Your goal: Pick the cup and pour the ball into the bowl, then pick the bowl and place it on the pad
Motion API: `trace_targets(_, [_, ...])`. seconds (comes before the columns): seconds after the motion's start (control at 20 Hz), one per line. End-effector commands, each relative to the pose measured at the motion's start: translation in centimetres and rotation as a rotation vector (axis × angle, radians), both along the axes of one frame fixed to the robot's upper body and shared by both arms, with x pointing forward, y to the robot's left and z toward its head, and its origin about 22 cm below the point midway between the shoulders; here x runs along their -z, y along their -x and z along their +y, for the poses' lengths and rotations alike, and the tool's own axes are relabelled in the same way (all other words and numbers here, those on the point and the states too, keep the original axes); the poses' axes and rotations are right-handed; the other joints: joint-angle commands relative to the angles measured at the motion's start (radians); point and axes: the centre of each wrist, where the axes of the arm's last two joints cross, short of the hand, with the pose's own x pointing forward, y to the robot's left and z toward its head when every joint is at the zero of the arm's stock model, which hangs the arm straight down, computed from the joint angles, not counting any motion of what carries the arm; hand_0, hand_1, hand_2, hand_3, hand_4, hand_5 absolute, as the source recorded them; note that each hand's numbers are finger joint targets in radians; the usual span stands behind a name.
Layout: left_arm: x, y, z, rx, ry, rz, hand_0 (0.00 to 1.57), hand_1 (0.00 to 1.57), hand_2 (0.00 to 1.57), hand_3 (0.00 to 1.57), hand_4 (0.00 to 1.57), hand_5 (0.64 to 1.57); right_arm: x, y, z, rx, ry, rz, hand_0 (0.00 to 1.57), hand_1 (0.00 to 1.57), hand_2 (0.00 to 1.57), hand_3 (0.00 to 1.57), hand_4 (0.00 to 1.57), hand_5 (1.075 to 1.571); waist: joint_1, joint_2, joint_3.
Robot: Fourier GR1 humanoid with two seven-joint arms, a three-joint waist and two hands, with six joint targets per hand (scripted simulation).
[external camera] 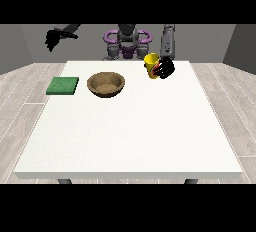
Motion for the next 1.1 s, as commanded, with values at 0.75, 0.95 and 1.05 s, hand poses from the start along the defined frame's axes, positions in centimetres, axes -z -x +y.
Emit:
trace_targets(0.75, [-10.5, -7.7, -4.2, -0.111, -0.529, 0.103, 1.49, 1.49, 1.57, 1.57, 1.51, 1.267, 1.2, -0.4, -3.6, 0.040, -0.038, 0.079, 0.00, 0.00, 0.00, 0.00, 0.00, 1.569, 0.033, -0.089, -0.0055])
trace_targets(0.95, [-12.7, -9.0, -6.8, -0.153, -0.706, 0.059, 1.52, 1.52, 1.57, 1.57, 1.57, 1.211, 4.2, 0.8, -1.4, 0.012, -0.030, 0.100, 0.00, 0.00, 0.00, 0.00, 0.00, 1.570, -0.001, -0.114, -0.0043])
trace_targets(1.05, [-14.7, -9.6, -10.4, -0.105, -0.810, 0.034, 1.56, 1.56, 1.57, 1.57, 1.57, 1.207, 4.9, 1.0, -2.8, 0.047, -0.058, 0.119, 0.00, 0.00, 0.00, 0.00, 0.00, 1.570, 0.039, -0.121, -0.0026])
